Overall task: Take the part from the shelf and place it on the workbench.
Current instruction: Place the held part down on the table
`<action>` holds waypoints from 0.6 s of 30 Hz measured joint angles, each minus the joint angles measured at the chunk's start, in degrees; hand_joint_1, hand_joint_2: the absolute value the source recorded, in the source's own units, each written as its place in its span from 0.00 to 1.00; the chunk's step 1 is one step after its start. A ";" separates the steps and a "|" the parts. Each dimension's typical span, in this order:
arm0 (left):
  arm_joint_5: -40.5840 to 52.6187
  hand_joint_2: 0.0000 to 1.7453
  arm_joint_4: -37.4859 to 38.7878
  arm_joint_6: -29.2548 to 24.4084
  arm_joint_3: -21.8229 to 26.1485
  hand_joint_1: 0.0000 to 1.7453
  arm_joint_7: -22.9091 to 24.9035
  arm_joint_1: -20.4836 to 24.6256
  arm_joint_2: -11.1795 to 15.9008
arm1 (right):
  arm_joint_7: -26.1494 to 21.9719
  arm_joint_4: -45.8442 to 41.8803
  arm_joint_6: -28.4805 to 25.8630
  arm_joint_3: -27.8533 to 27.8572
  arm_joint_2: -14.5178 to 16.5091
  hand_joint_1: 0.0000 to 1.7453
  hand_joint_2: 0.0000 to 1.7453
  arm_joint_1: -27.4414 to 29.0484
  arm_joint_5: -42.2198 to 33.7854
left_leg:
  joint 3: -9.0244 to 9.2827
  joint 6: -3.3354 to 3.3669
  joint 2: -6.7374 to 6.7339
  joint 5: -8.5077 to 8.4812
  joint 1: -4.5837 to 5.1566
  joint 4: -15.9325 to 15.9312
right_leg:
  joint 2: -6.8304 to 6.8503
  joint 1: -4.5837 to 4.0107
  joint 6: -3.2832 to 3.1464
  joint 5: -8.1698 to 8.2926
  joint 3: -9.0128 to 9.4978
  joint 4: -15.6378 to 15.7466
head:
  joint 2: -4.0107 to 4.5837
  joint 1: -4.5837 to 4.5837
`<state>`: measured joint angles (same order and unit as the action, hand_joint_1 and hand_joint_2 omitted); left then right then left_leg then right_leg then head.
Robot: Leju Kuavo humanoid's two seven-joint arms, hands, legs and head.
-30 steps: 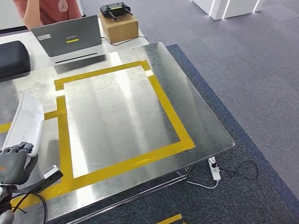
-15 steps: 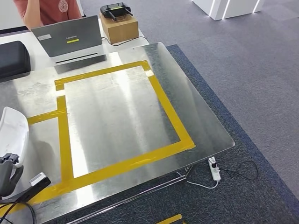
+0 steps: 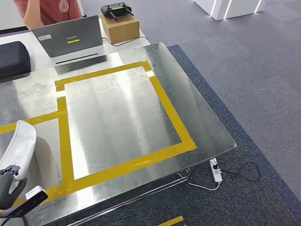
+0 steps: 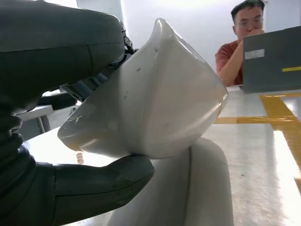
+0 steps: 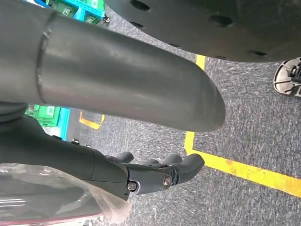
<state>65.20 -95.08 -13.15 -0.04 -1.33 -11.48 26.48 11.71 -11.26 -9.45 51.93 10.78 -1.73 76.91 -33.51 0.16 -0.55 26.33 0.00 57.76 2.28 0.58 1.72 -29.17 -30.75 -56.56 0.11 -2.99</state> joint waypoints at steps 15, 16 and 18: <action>-6.11 0.50 -4.15 -2.58 -0.50 0.00 -6.42 -3.62 0.58 | -0.58 -0.01 0.38 0.36 0.00 0.00 0.00 -0.04 0.53 | 0.01 0.00 0.01 0.00 0.00 0.00 | 0.01 0.00 0.00 0.00 0.02 0.00 | 0.00 0.00; -6.20 0.25 -4.52 -2.90 -0.54 0.00 -6.60 -3.76 0.58 | -0.60 -0.01 0.38 0.37 0.00 0.00 0.00 -0.04 0.54 | 0.01 0.00 0.01 0.00 0.00 0.00 | 0.01 0.00 0.00 0.00 0.02 0.00 | 0.00 0.00; -6.40 0.00 -5.14 -3.40 -0.63 0.00 -6.90 -3.97 0.56 | -0.61 -0.01 0.38 0.38 0.00 0.00 0.00 -0.06 0.56 | 0.01 0.00 0.01 0.00 0.00 0.00 | 0.02 0.00 0.00 0.00 0.02 0.00 | 0.00 0.00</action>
<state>58.80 -100.22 -16.55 -0.68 -8.23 -15.44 27.04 11.10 -11.27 -9.07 52.30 10.78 -1.79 77.47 -33.50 0.16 -0.54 26.33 0.00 57.76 2.30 0.58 1.72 -29.17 -30.73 -56.56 0.11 -2.99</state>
